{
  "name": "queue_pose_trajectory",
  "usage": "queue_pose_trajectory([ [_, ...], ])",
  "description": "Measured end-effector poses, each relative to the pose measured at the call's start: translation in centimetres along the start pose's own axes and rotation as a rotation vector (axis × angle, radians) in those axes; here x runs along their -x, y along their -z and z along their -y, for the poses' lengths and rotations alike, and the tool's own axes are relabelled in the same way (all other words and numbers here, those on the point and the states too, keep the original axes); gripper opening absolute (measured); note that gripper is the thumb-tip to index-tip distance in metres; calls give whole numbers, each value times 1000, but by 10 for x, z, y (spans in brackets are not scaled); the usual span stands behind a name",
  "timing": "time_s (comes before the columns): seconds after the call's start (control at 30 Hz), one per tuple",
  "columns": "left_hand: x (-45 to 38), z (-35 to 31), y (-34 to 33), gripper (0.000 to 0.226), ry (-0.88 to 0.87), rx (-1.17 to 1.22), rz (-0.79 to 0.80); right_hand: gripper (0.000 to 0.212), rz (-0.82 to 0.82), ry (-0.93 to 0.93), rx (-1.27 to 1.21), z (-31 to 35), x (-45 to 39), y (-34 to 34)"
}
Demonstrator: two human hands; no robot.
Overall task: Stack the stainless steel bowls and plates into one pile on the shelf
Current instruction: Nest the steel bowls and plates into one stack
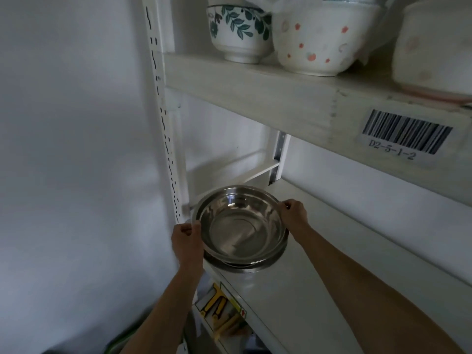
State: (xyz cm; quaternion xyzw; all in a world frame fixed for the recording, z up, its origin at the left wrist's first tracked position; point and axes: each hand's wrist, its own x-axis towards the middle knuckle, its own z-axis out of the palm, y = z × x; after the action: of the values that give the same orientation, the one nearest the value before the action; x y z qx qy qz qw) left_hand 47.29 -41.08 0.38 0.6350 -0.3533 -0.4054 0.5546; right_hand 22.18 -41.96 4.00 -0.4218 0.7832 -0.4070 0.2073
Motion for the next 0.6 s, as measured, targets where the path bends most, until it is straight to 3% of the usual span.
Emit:
queue_pose_trajectory([
  [0.6, -4, 26, -6, 15, -20, -177, -22, 21, -87, -40, 224, -30, 2, -24],
])
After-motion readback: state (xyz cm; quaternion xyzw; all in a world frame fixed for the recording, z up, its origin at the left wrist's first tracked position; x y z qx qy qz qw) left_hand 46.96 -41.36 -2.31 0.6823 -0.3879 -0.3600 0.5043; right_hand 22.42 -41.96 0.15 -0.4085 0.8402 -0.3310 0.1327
